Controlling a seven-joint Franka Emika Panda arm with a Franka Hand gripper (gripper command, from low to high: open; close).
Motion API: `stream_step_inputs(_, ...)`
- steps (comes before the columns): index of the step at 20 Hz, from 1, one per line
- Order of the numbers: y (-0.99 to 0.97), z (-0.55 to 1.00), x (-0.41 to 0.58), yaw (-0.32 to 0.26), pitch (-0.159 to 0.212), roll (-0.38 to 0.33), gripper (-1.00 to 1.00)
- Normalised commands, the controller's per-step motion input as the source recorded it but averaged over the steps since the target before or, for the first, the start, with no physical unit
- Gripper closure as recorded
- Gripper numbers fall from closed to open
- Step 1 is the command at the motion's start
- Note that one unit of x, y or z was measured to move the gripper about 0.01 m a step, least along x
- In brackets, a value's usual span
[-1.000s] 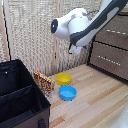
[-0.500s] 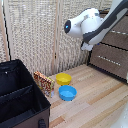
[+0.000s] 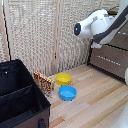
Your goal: With caution, bring your gripper towards the upper drawer's hold. Grasp the drawer hold tightly with your gripper tool. Pull the drawer in your direction to reveal the contents of the top drawer.
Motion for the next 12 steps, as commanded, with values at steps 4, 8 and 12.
stream_step_inputs(4, -0.60, 0.01, -0.088, 0.068, -0.001, -0.159, -1.00)
stream_step_inputs(8, -0.52, 0.18, -0.089, 0.099, -0.006, -0.079, 1.00)
stream_step_inputs(12, -0.22, 0.26, -0.233, 0.095, -0.036, -0.100, 1.00)
